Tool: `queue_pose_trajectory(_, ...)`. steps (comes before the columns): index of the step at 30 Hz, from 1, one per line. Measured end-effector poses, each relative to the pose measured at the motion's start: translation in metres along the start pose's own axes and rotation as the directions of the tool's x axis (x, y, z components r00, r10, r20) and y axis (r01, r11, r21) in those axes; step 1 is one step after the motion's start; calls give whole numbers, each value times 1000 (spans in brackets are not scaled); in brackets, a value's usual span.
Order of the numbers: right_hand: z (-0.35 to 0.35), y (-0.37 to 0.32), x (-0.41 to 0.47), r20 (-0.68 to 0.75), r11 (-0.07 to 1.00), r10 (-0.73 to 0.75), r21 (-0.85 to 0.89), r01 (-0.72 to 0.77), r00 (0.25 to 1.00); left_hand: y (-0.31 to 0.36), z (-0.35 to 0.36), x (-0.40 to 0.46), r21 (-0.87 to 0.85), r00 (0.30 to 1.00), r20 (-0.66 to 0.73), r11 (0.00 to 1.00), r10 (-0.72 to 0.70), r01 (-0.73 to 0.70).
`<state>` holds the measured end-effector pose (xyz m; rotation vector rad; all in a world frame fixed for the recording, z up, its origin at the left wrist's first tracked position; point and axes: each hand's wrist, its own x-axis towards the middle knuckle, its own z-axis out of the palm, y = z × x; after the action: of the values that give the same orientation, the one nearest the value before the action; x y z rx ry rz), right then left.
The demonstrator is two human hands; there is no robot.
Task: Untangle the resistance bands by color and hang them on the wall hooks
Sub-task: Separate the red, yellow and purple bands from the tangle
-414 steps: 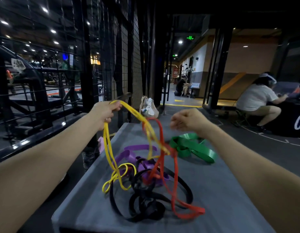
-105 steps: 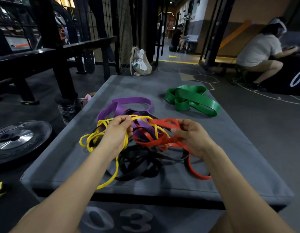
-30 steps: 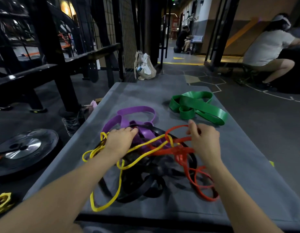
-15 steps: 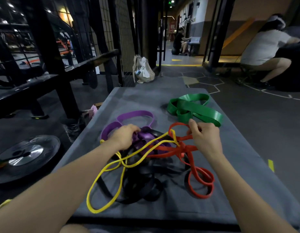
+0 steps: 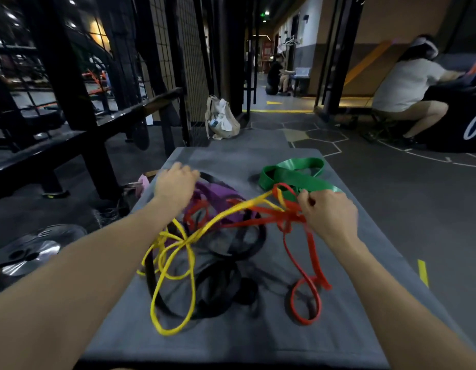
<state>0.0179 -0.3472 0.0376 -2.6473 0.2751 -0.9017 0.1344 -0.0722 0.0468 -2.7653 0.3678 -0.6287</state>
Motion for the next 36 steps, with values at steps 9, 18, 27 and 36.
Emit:
queue_pose_trajectory(9, 20, 41, -22, 107, 964, 265, -68, -259, 958, -16, 19, -16, -221, 979, 173, 965, -103, 141)
queue_pose_trajectory(18, 12, 33, -25, 82, 972, 219, 64, -225, 972, 100, 32, -54, -532, 933, 258, 843, 252, -80)
queue_pose_trajectory(27, 2, 49, -36, 82, 958, 259, 107, -267, 962, 103, 31, -56, -493, 753, 556, 869, 352, -42)
queue_pose_trajectory(36, 1, 45, -30, 234, 898, 262, 297, -325, 936, 77, -33, -17, -618, 943, 268, 786, 197, 12)
